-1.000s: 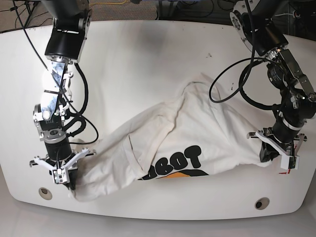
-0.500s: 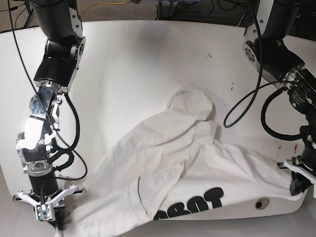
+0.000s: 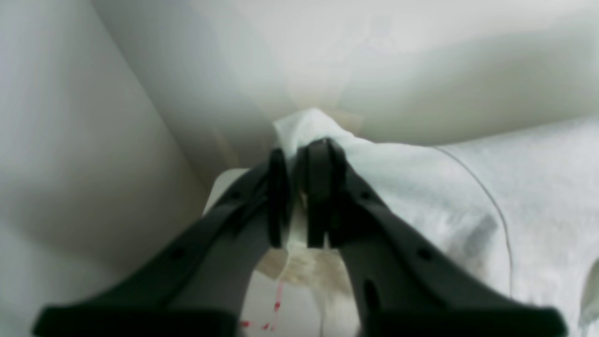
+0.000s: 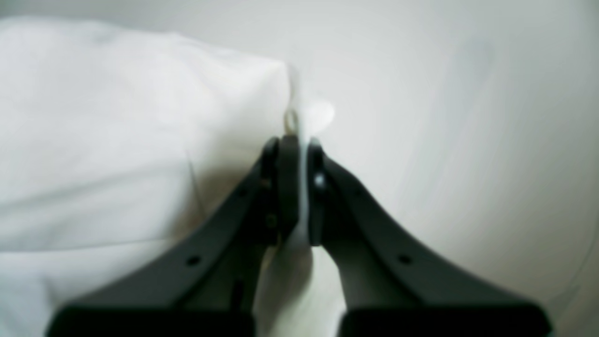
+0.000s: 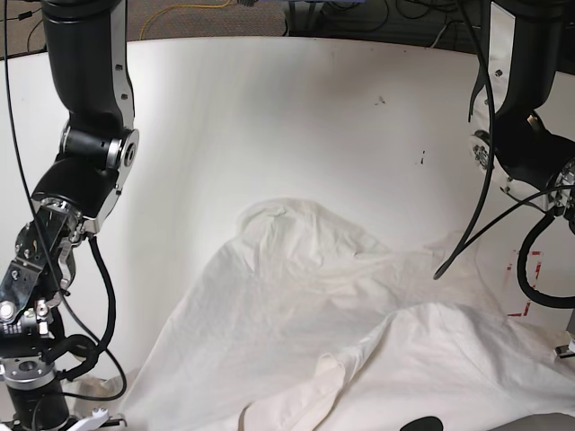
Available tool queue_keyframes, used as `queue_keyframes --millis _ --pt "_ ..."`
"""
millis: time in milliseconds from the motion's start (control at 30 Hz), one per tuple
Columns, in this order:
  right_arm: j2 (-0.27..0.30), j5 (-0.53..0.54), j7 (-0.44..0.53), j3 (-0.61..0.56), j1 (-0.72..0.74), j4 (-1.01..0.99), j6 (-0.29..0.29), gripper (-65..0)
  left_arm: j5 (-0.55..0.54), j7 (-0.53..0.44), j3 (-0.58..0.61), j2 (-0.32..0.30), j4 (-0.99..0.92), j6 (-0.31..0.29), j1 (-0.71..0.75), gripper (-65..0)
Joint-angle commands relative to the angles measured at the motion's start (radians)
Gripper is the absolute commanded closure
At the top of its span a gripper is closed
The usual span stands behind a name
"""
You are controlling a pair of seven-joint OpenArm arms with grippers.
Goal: Layout the t-shirt on the table in an organized manner, then fold the t-shirt properly
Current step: 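Lift the shirt with both grippers and shake it out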
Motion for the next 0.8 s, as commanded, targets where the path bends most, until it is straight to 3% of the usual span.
queue_keyframes --millis 0,367,600,767 --pt "0.013 -0.011 -0.012 0.004 0.088 0.017 -0.008 -0.2 -0.001 -0.02 -0.002 -0.013 0.012 0.003 -0.075 -8.2" --pt "0.016 -0.013 -0.036 0.002 0.181 0.016 -0.002 -0.2 0.002 0.0 0.01 -0.014 0.012 0.003 -0.161 -8.2" --pt "0.017 -0.014 -0.038 0.005 0.149 0.021 -0.002 -0.2 -0.001 0.001 0.022 -0.014 0.012 0.003 -0.152 -8.2" --pt "0.027 -0.016 -0.038 0.012 0.074 0.054 -0.002 -0.2 -0.003 0.011 0.022 -0.014 0.013 -0.034 -0.085 -8.1"
